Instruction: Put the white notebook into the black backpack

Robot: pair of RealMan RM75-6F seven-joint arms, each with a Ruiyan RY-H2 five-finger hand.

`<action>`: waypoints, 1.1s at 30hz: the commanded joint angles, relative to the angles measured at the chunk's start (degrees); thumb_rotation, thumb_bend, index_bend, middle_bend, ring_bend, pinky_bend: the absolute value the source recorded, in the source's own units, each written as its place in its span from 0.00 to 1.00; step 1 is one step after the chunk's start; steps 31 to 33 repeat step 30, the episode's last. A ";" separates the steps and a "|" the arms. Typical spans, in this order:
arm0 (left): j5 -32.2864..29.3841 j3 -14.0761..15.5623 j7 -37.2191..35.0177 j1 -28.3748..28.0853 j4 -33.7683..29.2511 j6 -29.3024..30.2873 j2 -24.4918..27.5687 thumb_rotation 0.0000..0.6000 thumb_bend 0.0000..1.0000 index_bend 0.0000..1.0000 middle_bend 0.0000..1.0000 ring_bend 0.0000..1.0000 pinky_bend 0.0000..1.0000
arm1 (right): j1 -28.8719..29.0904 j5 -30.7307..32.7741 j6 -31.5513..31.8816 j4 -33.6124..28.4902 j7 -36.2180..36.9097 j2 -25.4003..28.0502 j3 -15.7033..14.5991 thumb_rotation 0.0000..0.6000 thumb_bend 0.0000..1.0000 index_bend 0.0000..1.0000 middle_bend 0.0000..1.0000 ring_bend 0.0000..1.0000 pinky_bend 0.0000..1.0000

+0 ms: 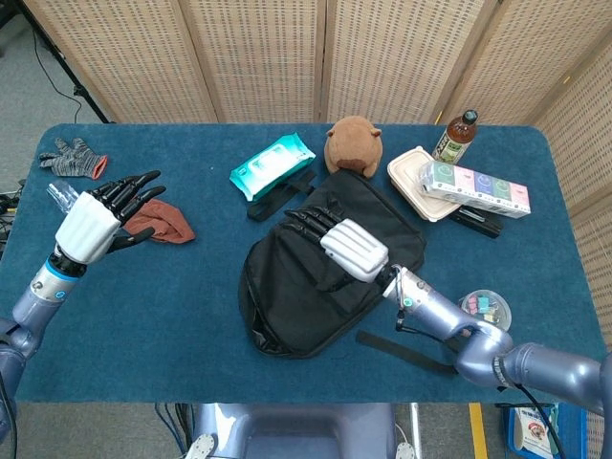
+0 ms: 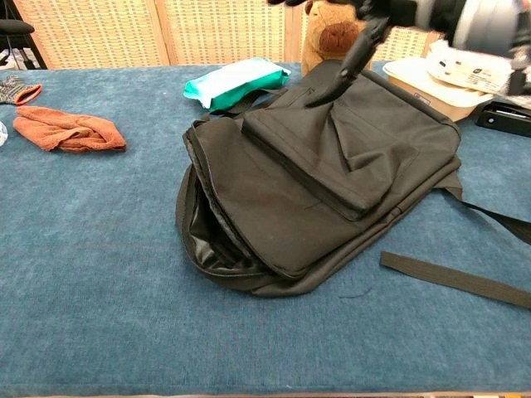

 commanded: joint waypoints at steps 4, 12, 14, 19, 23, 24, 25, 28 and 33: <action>-2.84 -1.10 0.22 4.61 -10.42 -7.82 3.59 1.00 0.00 0.18 0.13 0.18 0.44 | -8.32 -0.59 6.01 6.62 -5.60 5.61 -4.72 1.00 0.00 0.00 0.00 0.00 0.00; -8.46 -3.01 11.12 12.11 -28.94 -11.79 11.09 1.00 0.00 0.17 0.10 0.13 0.25 | -19.26 6.73 7.77 12.21 -5.68 7.49 -8.28 1.00 0.00 0.00 0.00 0.00 0.00; -10.07 -3.16 14.48 13.74 -35.42 -13.41 13.90 1.00 0.00 0.15 0.06 0.08 0.21 | -21.35 8.36 8.14 13.09 -6.14 7.49 -8.47 1.00 0.00 0.00 0.00 0.00 0.00; -14.93 -3.30 20.36 18.11 -52.53 -16.82 20.97 1.00 0.00 0.02 0.00 0.00 0.11 | -27.08 12.14 11.09 15.60 -9.04 6.83 -8.39 1.00 0.00 0.00 0.00 0.00 0.00; -18.89 -3.16 25.54 21.24 -62.72 -18.03 25.08 1.00 0.00 0.00 0.00 0.00 0.05 | -31.36 15.60 13.26 15.60 -10.69 6.33 -7.72 1.00 0.00 0.00 0.00 0.00 0.00; -19.59 -3.24 26.89 21.90 -64.36 -17.83 25.66 1.00 0.00 0.00 0.00 0.00 0.05 | -32.21 16.16 13.78 15.48 -10.88 6.21 -7.50 1.00 0.00 0.00 0.00 0.00 0.00; -20.03 -3.29 27.86 22.30 -65.28 -17.67 25.96 1.00 0.00 0.00 0.00 0.00 0.04 | -32.77 16.53 14.11 15.44 -11.01 6.11 -7.35 1.00 0.00 0.00 0.00 0.00 0.00; -21.30 -3.32 31.55 23.54 -68.65 -17.42 27.36 1.00 0.00 0.00 0.00 0.00 0.03 | -34.67 17.58 15.17 15.57 -11.66 5.64 -6.91 1.00 0.00 0.00 0.00 0.00 0.00; -21.89 -3.55 33.13 24.63 -70.82 -16.73 28.04 1.00 0.00 0.00 0.00 0.00 0.02 | -35.99 18.29 15.92 15.41 -11.87 5.25 -6.39 1.00 0.00 0.00 0.00 0.00 0.00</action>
